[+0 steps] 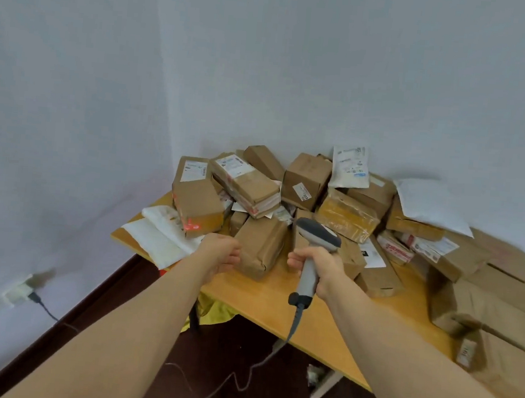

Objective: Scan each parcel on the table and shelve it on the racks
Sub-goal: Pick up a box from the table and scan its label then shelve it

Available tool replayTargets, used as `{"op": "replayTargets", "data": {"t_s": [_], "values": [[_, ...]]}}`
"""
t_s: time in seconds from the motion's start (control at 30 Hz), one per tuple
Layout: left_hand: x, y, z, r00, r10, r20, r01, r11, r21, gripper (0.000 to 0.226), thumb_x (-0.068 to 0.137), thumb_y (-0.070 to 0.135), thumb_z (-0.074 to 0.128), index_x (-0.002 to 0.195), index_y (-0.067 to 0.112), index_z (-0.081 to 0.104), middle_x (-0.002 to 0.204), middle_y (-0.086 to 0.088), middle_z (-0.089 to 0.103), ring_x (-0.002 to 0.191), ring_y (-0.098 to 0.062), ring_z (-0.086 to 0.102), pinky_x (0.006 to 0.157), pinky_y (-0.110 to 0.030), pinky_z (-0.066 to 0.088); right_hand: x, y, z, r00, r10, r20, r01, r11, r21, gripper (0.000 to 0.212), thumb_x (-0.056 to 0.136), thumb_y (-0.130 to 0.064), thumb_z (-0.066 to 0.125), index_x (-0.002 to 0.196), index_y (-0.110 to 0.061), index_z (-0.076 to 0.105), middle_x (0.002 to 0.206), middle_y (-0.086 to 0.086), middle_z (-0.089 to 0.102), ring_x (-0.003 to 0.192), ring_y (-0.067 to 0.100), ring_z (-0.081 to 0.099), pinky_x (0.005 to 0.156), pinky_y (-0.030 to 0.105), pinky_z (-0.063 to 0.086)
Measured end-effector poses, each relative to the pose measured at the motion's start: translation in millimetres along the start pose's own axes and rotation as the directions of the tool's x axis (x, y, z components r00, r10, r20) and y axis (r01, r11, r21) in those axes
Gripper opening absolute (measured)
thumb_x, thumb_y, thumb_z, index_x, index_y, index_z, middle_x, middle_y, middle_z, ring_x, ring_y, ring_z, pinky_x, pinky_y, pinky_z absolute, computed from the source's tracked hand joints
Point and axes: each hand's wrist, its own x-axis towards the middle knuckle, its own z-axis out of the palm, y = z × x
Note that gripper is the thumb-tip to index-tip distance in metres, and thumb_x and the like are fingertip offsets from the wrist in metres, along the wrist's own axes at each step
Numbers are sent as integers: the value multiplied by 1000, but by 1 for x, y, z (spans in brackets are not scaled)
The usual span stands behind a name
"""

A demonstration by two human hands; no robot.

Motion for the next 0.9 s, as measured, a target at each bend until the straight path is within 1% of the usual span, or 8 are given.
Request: {"op": "replayTargets", "data": {"t_s": [0.1, 0.23, 0.4, 0.5, 0.57, 0.63, 0.77, 0.9], "values": [[29, 13, 2, 1000, -4, -6, 4, 1000, -29, 21, 95, 1, 50, 78, 11, 50, 71, -6, 49, 58, -15, 44, 55, -25, 38, 31, -16, 13, 999, 21, 27, -20, 999, -26, 31, 80, 3, 67, 110, 6, 64, 92, 17, 72, 52, 14, 68, 58, 28, 51], [70, 39, 5, 999, -46, -20, 44, 993, -109, 15, 95, -2, 50, 84, 8, 49, 63, -5, 41, 50, -14, 34, 50, -25, 27, 78, -46, 31, 1000, -12, 21, 12, 1000, -1, 28, 78, 5, 68, 105, 0, 65, 86, 13, 70, 63, 18, 68, 59, 29, 49], [127, 72, 24, 987, -37, -157, 21, 994, -105, 10, 93, 6, 58, 86, 8, 52, 75, -7, 47, 62, -15, 45, 52, -21, 43, 146, -79, 47, 998, 16, 65, -17, 1000, 4, 22, 79, 0, 73, 100, -4, 67, 84, 11, 64, 71, 18, 61, 62, 29, 51], [167, 79, 36, 978, -14, -210, 0, 998, -64, 27, 93, 23, 62, 111, 2, 60, 99, -12, 61, 90, -24, 60, 73, -30, 50, 183, -90, 57, 993, 40, 107, -35, 998, -45, 33, 76, -8, 78, 106, -9, 67, 102, 12, 64, 89, 24, 59, 75, 38, 52], [187, 83, 42, 976, -12, -217, 2, 999, -44, 42, 94, 32, 59, 126, 4, 58, 121, -14, 62, 112, -31, 59, 87, -30, 48, 201, -97, 64, 989, 50, 142, -42, 997, -58, 34, 75, -10, 80, 106, -12, 66, 108, 11, 63, 100, 27, 58, 89, 45, 51], [203, 84, 49, 975, -25, -221, 13, 998, -55, 49, 95, 37, 56, 133, 6, 53, 129, -11, 60, 117, -28, 57, 100, -38, 47, 217, -101, 72, 980, 86, 181, -74, 995, -73, 39, 74, -11, 81, 110, -13, 67, 110, 11, 64, 104, 28, 59, 98, 49, 48], [218, 85, 61, 978, -34, -206, 25, 999, -45, 51, 97, 40, 51, 141, 14, 46, 134, -7, 57, 120, -27, 55, 105, -44, 44, 235, -99, 78, 968, 111, 226, -92, 992, -91, 43, 72, -4, 81, 112, -7, 65, 104, 9, 66, 103, 28, 61, 90, 44, 51], [221, 85, 68, 972, -42, -231, 27, 997, -71, 47, 97, 30, 55, 137, 8, 47, 130, -12, 59, 115, -28, 59, 100, -44, 48, 238, -93, 76, 977, 34, 211, -10, 993, -116, 55, 70, 4, 80, 120, -3, 59, 118, 12, 64, 113, 29, 58, 100, 49, 47]]}}
